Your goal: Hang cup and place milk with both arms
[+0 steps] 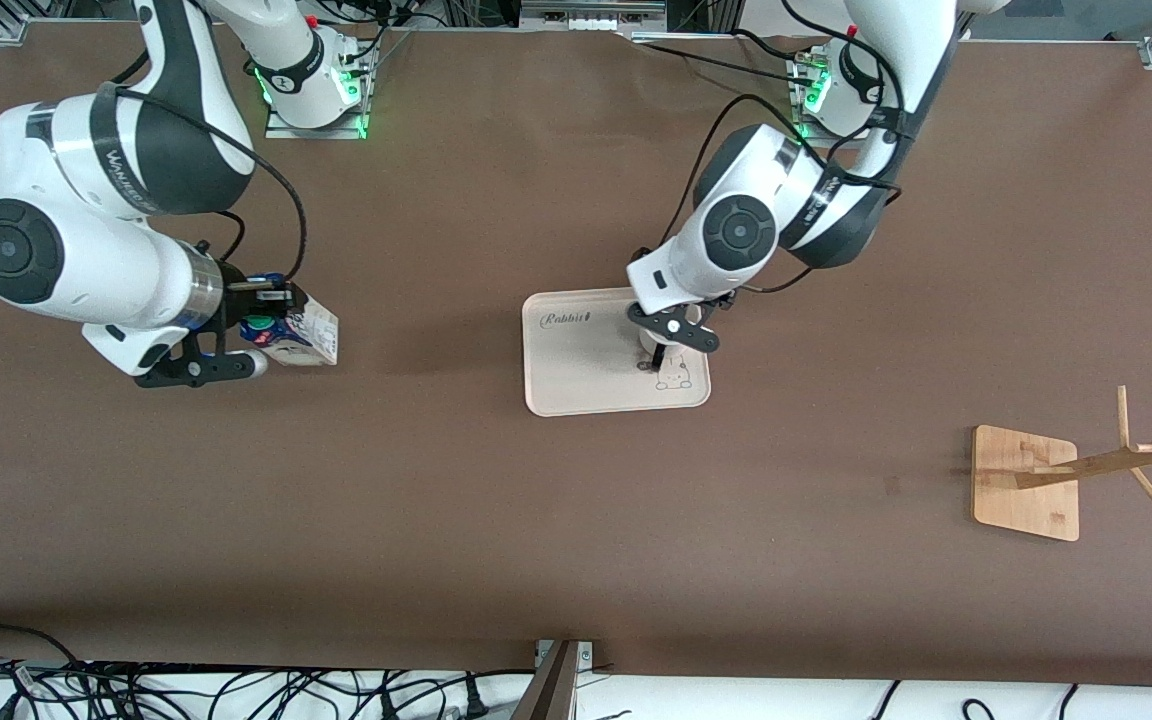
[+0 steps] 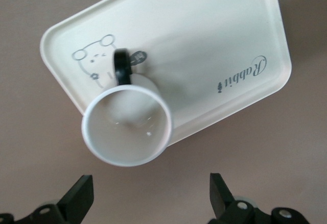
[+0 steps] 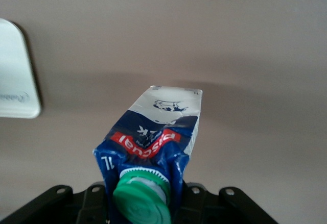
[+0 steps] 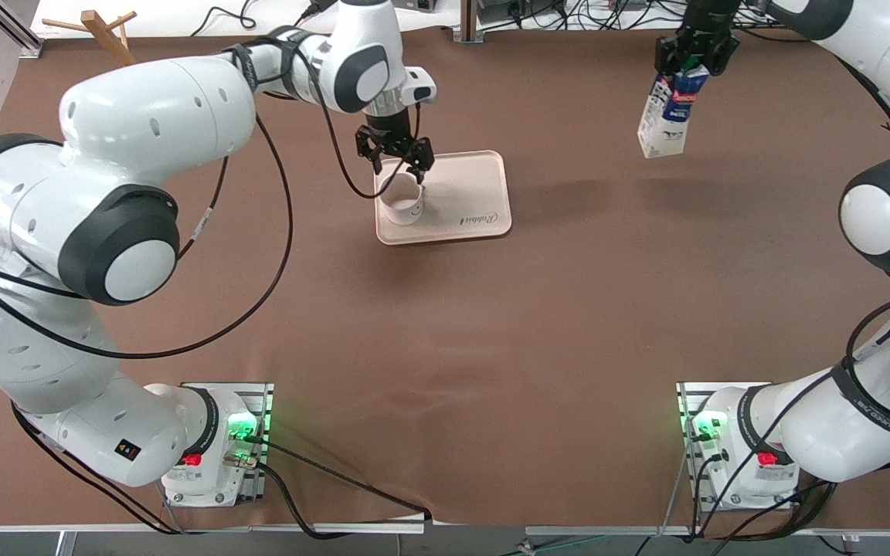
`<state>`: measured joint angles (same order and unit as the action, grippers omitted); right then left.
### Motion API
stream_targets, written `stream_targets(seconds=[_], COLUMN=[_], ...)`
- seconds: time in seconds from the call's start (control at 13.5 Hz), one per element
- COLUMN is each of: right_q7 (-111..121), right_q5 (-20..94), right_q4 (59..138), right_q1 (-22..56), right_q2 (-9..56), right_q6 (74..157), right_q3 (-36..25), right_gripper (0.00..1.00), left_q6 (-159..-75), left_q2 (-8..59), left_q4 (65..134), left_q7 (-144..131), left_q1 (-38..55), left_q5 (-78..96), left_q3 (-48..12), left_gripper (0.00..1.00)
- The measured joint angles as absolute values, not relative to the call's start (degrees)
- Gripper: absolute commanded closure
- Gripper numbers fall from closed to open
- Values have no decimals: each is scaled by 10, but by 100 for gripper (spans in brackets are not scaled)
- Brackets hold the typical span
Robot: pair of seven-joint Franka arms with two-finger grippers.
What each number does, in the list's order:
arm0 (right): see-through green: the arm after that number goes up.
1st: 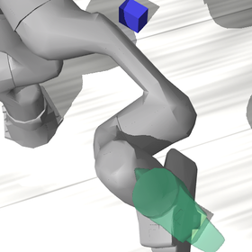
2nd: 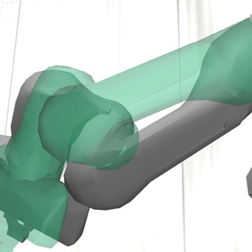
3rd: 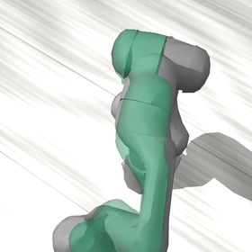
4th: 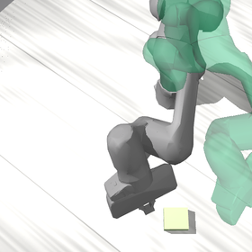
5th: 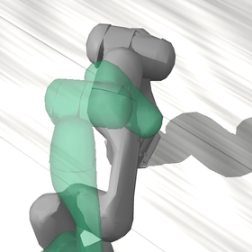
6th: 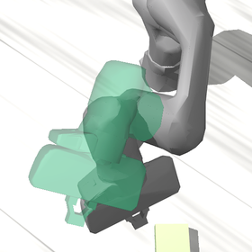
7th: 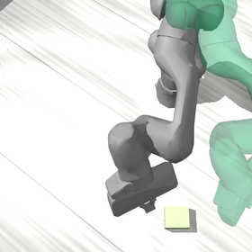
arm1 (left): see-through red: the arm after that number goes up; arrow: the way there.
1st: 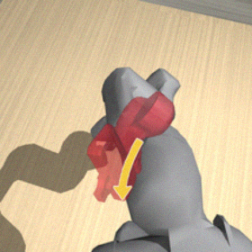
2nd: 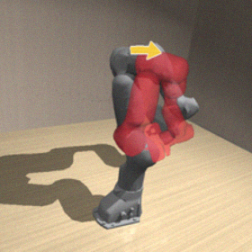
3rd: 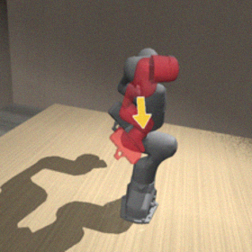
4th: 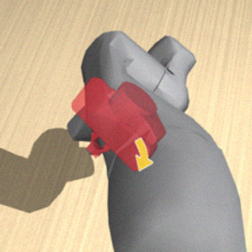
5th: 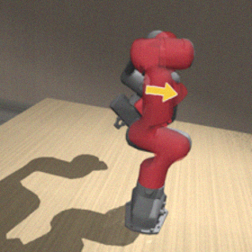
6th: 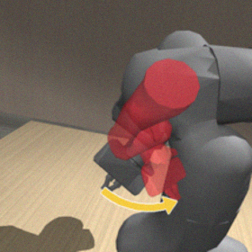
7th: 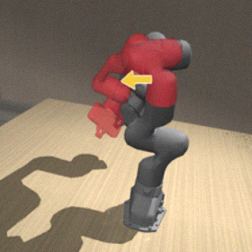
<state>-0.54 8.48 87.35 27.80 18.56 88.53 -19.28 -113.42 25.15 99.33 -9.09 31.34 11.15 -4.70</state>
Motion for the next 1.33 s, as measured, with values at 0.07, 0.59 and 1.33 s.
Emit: stream_targets(seconds=[0.07,0.59,1.33], right_q7=[9,51,101], right_q5=[79,65,62], right_q4=[895,1073,1141], right_q1=[271,249,232], right_q2=[177,128,144], right_q6=[890,1036,1144], right_q3=[-193,-193,-192], right_gripper=[68,68,67], left_q6=[-1147,-1236,-1245], left_q2=[260,314,309], left_q4=[994,1015,1012], left_q7=[-91,-75,-40], left_q1=[320,335,332], left_q5=[111,111,111], left_q3=[-47,-46,-34], left_gripper=[0,77,100])
